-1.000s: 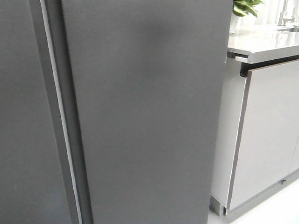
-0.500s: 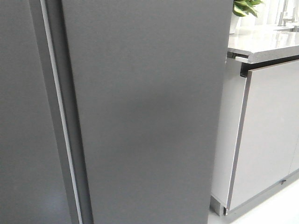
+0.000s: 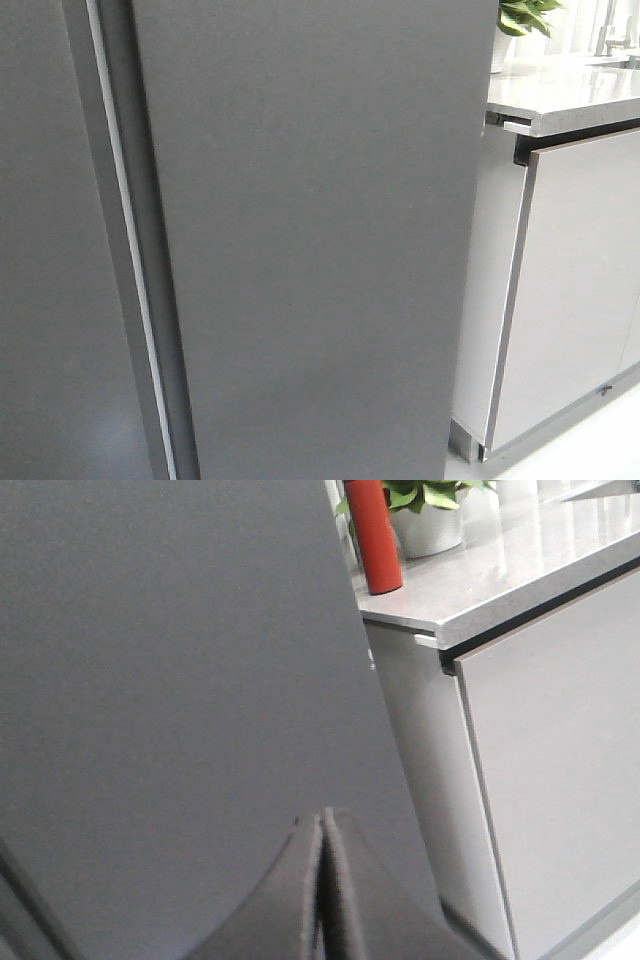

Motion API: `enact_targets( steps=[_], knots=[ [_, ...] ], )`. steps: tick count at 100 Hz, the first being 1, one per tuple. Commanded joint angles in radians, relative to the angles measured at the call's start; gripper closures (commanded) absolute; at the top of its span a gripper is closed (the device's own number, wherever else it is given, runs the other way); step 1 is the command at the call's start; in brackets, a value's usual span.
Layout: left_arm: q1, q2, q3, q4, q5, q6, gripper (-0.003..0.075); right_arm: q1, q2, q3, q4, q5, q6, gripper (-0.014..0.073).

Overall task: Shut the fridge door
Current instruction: 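Keep pushing with both grippers until the door seals shut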

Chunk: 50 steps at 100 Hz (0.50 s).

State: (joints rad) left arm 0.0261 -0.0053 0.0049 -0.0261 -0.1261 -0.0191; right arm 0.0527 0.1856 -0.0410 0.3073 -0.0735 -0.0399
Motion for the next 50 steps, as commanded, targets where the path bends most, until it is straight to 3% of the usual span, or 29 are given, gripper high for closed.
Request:
enact_targets(
  steps=[1, 29, 50],
  knots=[
    [-0.002, -0.011, 0.035, -0.004, -0.074, -0.004, 0.074, -0.035, -0.074, 0.035, -0.015, -0.083, -0.01, 0.0639],
    [-0.002, -0.011, 0.035, -0.004, -0.074, -0.004, 0.074, -0.051, -0.209, 0.078, -0.199, -0.011, -0.011, 0.0639],
    [-0.002, -0.011, 0.035, -0.004, -0.074, -0.004, 0.074, -0.051, -0.216, 0.078, -0.201, -0.009, -0.011, 0.0639]
  ],
)
